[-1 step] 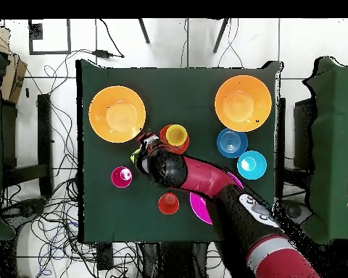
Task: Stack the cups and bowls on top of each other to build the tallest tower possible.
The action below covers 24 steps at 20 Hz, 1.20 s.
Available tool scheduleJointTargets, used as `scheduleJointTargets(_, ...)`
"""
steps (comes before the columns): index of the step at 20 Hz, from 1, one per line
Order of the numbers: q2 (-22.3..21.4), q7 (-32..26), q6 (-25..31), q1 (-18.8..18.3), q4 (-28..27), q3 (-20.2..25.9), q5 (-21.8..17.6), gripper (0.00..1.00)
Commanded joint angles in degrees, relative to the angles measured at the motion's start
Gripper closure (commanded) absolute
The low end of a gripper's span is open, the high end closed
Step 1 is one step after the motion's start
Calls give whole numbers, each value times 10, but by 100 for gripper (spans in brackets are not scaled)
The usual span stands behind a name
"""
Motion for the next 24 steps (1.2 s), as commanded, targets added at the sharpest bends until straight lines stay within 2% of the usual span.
scheduleJointTargets(1,47,34,-45,-22,34,122,-37,0)
scheduleJointTargets(5,34,32,-29,-35,44,133,-35,0)
scheduleJointTargets(9,46,23,-33,-42,43,136,-44,0)
scheduleJointTargets(16,-13,3,39,-27,44,100,-40,0)
scheduleJointTargets(24,-25,-23,64,-64,54,111,-57,0)
